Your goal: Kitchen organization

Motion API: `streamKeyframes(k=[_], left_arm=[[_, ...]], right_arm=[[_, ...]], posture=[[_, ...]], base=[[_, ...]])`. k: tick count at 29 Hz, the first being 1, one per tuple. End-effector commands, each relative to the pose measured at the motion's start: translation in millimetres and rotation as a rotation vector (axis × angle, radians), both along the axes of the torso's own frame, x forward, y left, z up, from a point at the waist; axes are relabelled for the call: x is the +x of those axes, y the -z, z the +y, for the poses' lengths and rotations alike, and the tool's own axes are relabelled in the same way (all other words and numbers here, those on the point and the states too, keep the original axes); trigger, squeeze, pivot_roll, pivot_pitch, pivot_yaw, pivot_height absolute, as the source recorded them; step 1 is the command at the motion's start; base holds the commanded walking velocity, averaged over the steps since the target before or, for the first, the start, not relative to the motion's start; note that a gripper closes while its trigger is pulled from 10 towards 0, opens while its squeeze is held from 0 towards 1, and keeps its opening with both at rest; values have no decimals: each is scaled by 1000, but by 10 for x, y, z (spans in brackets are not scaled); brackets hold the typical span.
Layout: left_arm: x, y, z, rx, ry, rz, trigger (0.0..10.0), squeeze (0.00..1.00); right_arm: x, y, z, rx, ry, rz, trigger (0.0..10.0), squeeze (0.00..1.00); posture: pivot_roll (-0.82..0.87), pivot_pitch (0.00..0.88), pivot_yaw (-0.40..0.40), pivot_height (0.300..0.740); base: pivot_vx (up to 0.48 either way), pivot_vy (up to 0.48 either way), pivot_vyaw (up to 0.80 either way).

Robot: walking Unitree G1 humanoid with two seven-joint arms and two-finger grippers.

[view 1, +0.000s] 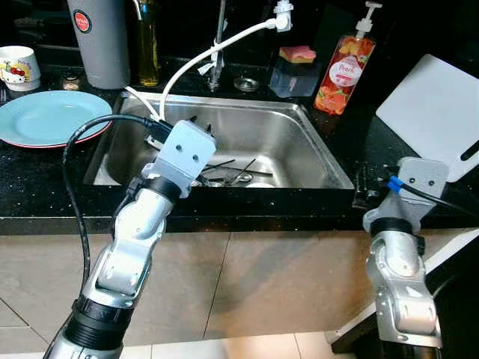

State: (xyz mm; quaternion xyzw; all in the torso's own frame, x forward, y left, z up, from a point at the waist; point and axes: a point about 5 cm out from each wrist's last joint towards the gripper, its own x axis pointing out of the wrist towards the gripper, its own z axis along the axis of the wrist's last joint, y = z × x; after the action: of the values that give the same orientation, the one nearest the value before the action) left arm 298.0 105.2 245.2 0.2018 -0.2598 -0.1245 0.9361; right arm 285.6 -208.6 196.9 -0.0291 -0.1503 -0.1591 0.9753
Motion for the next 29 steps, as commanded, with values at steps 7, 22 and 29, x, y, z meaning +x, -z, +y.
streamKeyframes(k=[7,22,29], left_arm=[[-234,177,-132,83,73,-45,10000,0],[-293,326,-73,86,120,38,10000,0],[-146,19,-112,-69,93,10,10000,0]], right_arm=[[-69,193,-101,-30,38,62,10000,0],[-394,530,-549,-88,316,183,10000,0],[-169,152,-311,-43,198,34,10000,0]], posture=[[199,0,-111,740],[184,7,-119,740],[179,10,-119,740]], base=[[0,0,0],[0,0,0],[0,0,0]])
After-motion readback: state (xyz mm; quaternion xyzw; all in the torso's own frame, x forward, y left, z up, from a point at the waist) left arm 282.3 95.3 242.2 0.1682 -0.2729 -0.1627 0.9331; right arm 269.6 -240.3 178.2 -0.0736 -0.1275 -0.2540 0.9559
